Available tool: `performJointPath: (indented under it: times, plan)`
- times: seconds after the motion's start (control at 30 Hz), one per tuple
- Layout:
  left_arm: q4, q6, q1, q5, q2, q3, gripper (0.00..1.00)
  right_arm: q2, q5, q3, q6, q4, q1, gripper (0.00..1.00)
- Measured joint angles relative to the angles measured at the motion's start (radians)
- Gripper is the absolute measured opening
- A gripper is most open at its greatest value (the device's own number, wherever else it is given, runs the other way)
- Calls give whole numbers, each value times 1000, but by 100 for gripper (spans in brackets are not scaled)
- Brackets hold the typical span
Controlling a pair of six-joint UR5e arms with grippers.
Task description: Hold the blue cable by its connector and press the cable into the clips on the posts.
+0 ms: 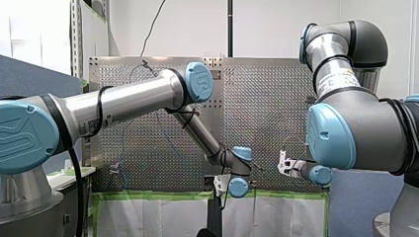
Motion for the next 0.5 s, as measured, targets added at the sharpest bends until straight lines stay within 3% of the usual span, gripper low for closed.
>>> performJointPath:
  times: [0.33, 0.5]
  plan:
    - [3, 3, 5, 11, -1, 35, 0, 1, -9, 0, 74, -52, -19, 0]
    - [0, 7, 15, 23, -1, 55, 0, 1, -1, -1, 99, -57, -28, 0]
